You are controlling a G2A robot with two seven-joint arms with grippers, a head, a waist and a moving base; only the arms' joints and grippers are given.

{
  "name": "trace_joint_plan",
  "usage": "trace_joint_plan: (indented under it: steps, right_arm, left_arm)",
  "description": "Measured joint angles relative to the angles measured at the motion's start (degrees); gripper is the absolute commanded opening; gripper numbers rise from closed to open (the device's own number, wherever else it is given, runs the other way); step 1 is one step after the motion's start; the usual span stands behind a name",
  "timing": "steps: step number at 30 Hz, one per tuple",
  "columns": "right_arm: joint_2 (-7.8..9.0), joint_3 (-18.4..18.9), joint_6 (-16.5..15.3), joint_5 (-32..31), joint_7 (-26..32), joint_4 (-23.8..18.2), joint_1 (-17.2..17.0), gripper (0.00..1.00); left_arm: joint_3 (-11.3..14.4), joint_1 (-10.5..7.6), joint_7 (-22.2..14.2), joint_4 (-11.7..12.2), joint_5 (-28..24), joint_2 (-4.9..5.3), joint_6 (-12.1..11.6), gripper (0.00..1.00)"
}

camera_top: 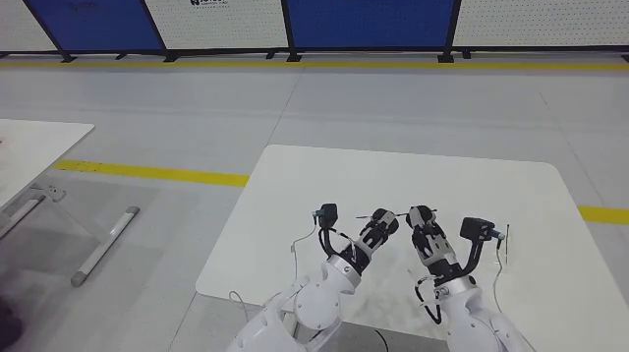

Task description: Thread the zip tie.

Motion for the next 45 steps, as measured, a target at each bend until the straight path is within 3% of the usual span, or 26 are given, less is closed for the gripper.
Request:
trace_joint_plan:
  steps: [19,20,21,23,27,38,41,43,45]
  right_arm:
    - [-0.28,0.1,-0.2,0.2,2.0,0.3,0.1,0.00]
    - [-0.30,0.1,-0.2,0.3,2.0,0.3,0.1,0.08]
    - [-0.32,0.1,-0.1,0.4,2.0,0.3,0.1,0.24]
    - [-0.36,0.1,0.0,0.7,1.9,0.2,0.0,0.40]
    - [-0.43,0.2,0.1,1.2,2.2,0.1,-0.1,0.48]
    - [-0.50,0.7,-0.5,0.4,0.4,-0.5,-1.0,0.37]
    - [-0.49,1.2,-0.7,0.5,0.0,-0.9,-1.4,0.23]
    - [-0.49,1.4,-0.7,0.6,0.0,-1.0,-1.5,0.00]
    - [-0.50,1.5,-0.8,0.5,0.0,-1.1,-1.5,0.00]
  left_arm:
    - [-0.6,0.63,-2.1,-0.4,0.4,0.02,-2.4,0.00]
    - [-0.6,0.67,-1.9,-0.4,0.6,0.03,-2.3,0.00]
    - [-0.6,0.71,-1.7,-0.4,0.9,0.03,-2.2,0.00]
    - [-0.6,0.78,-1.5,-0.4,1.3,0.02,-2.0,0.00]
    - [-0.6,0.86,-1.3,-0.3,1.7,-0.03,-1.8,0.00]
    - [-0.4,0.83,-1.2,-0.2,2.0,-0.18,-1.2,0.00]
    - [-0.4,0.86,-1.2,-0.3,2.2,-0.21,-1.0,0.00]
    - [-0.4,0.96,-1.3,-0.4,2.5,-0.21,-1.0,0.00]
    - [-0.4,1.04,-1.4,-0.6,2.7,-0.20,-0.9,0.00]
